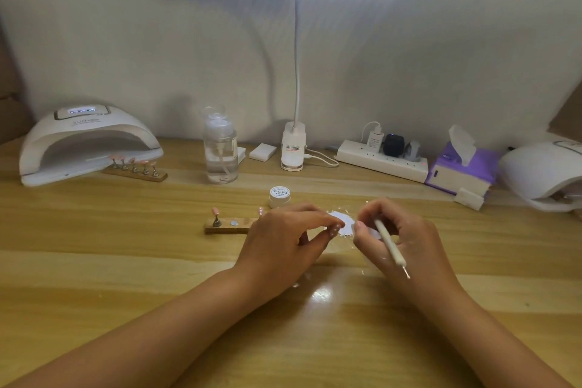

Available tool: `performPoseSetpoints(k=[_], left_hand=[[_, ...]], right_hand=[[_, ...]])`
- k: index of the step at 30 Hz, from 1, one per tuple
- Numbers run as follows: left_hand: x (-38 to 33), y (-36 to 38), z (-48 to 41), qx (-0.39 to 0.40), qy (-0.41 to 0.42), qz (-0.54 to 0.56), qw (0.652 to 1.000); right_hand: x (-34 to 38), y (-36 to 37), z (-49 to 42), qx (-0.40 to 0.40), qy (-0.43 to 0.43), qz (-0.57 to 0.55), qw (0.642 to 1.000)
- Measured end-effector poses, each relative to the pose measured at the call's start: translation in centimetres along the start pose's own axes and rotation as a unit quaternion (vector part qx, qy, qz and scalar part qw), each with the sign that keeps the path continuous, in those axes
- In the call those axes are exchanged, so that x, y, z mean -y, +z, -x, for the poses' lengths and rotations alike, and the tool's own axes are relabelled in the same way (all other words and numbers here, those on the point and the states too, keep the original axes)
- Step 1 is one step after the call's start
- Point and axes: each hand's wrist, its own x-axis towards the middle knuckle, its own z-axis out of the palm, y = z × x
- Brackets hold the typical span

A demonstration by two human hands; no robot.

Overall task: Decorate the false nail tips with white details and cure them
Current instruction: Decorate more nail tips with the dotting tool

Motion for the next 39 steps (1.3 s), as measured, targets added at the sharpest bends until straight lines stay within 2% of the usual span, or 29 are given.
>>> performPoseSetpoints(k=[3,7,13,16,19,21,24,28,32,34,36,39], left_hand=[[-0.1,-0.1,0.0,0.001,0.001,0.001,1.0],[-0.3,-0.1,0.0,-0.018,-0.026,0.009,0.999],[-0.1,-5.2,-3.6,-0.046,-0.124,0.108,0.985],[1.6,-9.9,-4.8,0.008,-0.197,0.091,0.976],[3.6,-12.0,-3.7,0.101,-0.26,0.075,0.957],[4.5,-11.9,-3.0,0.153,-0.274,0.039,0.949],[5.6,-11.0,-2.3,0.185,-0.278,-0.027,0.942],[6.2,-10.1,-1.8,0.233,-0.261,-0.129,0.928],[6.0,-10.1,-1.9,0.25,-0.246,-0.178,0.919],[5.9,-10.5,-1.9,0.272,-0.243,-0.193,0.911],[6.0,-11.3,-2.1,0.289,-0.253,-0.189,0.904],[6.4,-12.8,-2.0,0.304,-0.296,-0.127,0.897]], right_hand=[[0.1,0.2,0.1,0.003,-0.01,0.013,1.0],[-1.1,-0.7,-0.2,-0.033,-0.009,0.096,0.995],[-4.6,-3.3,-0.9,0.032,0.115,0.253,0.96],[-5.2,-3.7,-1.0,0.019,0.159,0.294,0.942],[-4.9,-3.4,-1.1,-0.007,0.151,0.285,0.947],[-4.5,-2.9,-1.1,0.004,0.144,0.287,0.947],[-4.5,-2.7,-1.0,0.029,0.158,0.311,0.937],[-5.1,-3.1,-1.1,-0.012,0.142,0.287,0.947],[-4.6,-3.1,-0.8,-0.061,0.038,0.25,0.966],[-4.0,-2.7,-0.6,-0.07,0.015,0.189,0.979],[-3.3,-2.0,-0.6,-0.084,0.023,0.121,0.989],[-2.3,-0.8,-0.7,-0.087,0.076,0.007,0.993]])
